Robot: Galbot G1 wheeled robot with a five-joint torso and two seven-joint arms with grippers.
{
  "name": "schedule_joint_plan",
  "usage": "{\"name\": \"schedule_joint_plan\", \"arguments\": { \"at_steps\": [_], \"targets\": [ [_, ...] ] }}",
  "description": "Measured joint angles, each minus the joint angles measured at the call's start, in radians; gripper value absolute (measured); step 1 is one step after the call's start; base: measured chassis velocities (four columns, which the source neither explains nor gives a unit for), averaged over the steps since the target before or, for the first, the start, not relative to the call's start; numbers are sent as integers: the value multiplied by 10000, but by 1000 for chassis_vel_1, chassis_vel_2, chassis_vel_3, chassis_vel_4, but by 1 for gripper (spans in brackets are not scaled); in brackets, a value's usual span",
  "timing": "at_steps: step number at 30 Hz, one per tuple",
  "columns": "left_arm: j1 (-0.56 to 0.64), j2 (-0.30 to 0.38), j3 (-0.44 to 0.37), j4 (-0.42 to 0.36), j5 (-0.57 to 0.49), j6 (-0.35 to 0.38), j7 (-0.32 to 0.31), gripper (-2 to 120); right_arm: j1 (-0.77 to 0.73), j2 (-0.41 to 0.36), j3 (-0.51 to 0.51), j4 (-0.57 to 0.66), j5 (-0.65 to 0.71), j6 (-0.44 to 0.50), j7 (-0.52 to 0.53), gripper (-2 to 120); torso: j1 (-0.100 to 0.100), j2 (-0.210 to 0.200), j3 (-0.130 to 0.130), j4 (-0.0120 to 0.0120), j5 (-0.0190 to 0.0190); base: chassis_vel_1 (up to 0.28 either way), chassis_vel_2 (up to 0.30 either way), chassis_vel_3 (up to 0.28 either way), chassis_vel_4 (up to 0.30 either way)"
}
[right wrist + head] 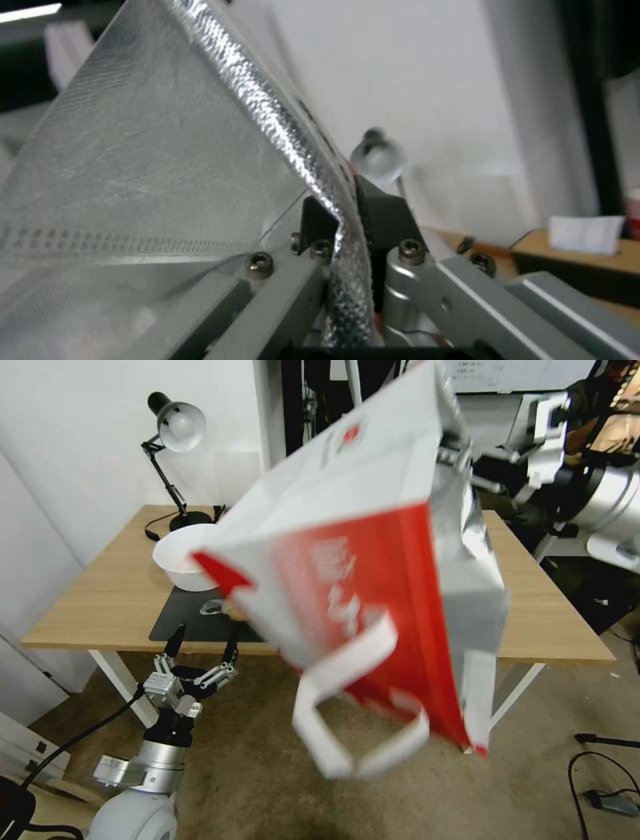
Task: Pick up the food delivery bag from the floor and place it on the table.
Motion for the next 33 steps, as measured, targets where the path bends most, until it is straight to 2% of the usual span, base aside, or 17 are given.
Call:
{"name": "schedule_joint_plan", "arguments": {
  "at_steps": [1, 4, 5, 9, 10, 13, 14, 16, 17, 18, 20, 21, 25, 28, 29, 33],
  "targets": [
    [0, 0, 0, 0, 0, 0, 0, 100, 0, 0, 0, 0, 0, 0, 0, 0, 0, 0, 0, 0, 0, 0, 0, 0, 0],
    [20, -19, 10, -5, 11, -1, 0, 100, 615, 226, -42, -538, 621, 102, 1203, 0, 0, 0, -1, 0, 0, 0, 0, 0, 0],
    [20, -19, 10, -5, 11, -1, 0, 100, 615, 226, -42, -538, 621, 102, 1203, 0, 0, 0, -1, 0, 0, 0, 0, 0, 0],
    [-3, -23, 48, 28, 20, 0, 2, 100, 1176, 373, -42, -1032, 1033, 45, 2844, 0, -1, -2, -1, 0, 0, 0, 0, 0, 0],
    [-3, -23, 48, 28, 20, 0, 2, 100, 1176, 373, -42, -1032, 1033, 45, 2844, 0, -1, -2, -1, 0, 0, 0, 0, 0, 0],
    [-17, -45, 102, 57, 38, 0, 6, 100, 1515, 445, -12, -1377, 1287, -217, 4262, 0, -2, -2, -1, -1, 0, 0, 0, 0, 0],
    [-17, -45, 102, 57, 38, 0, 6, 100, 1515, 445, -12, -1377, 1287, -217, 4262, 0, -2, -2, -1, -1, 0, 0, 0, 0, 0],
    [-17, -46, 109, 69, 43, 0, 7, 100, 1666, 494, 8, -1580, 1399, -390, 5057, 0, -2, -2, -2, -1, 1, 0, 0, 0, 0],
    [-17, -45, 110, 75, 45, 0, 9, 100, 1801, 546, 35, -1783, 1520, -544, 5916, 0, -2, -2, -2, -1, 0, 0, 0, 0, 0],
    [-17, -45, 110, 75, 45, 0, 9, 100, 1801, 546, 35, -1783, 1520, -544, 5916, 0, -2, -2, -2, -1, 0, 0, 0, 0, 0],
    [-9, -36, 111, 84, 46, 0, 12, 100, 1988, 633, 97, -2084, 1773, -774, 7084, 0, -2, -2, -2, 0, 0, 0, 0, 0, 0],
    [-9, -36, 111, 84, 46, 0, 12, 100, 1988, 633, 97, -2084, 1773, -774, 7084, 0, -2, -2, -2, 0, 0, 0, 0, 0, 0],
    [0, -15, 110, 91, 50, -1, 18, 100, 2116, 616, 269, -2491, 2169, -1024, 8500, 0, -2, -3, -2, 0, 1, 0, 0, 0, 0],
    [0, -18, 110, 96, 54, -3, 20, 100, 2172, 558, 327, -2611, 2258, -1110, 8867, 0, -2, -3, -2, -1, 1, 0, 0, 0, 0],
    [2, -34, 122, 99, 67, -6, 24, 100, 2250, 494, 387, -2762, 2335, -1207, 9328, 0, -2, -3, -3, -1, 0, 0, 0, 0, 0],
    [15, -55, 142, 99, 82, -13, 36, 100, 2286, 390, 434, -3047, 2459, -1367, 10106, 0, -2, -3, -3, -1, 1, 0, 0, 0, 0]
  ]
}}
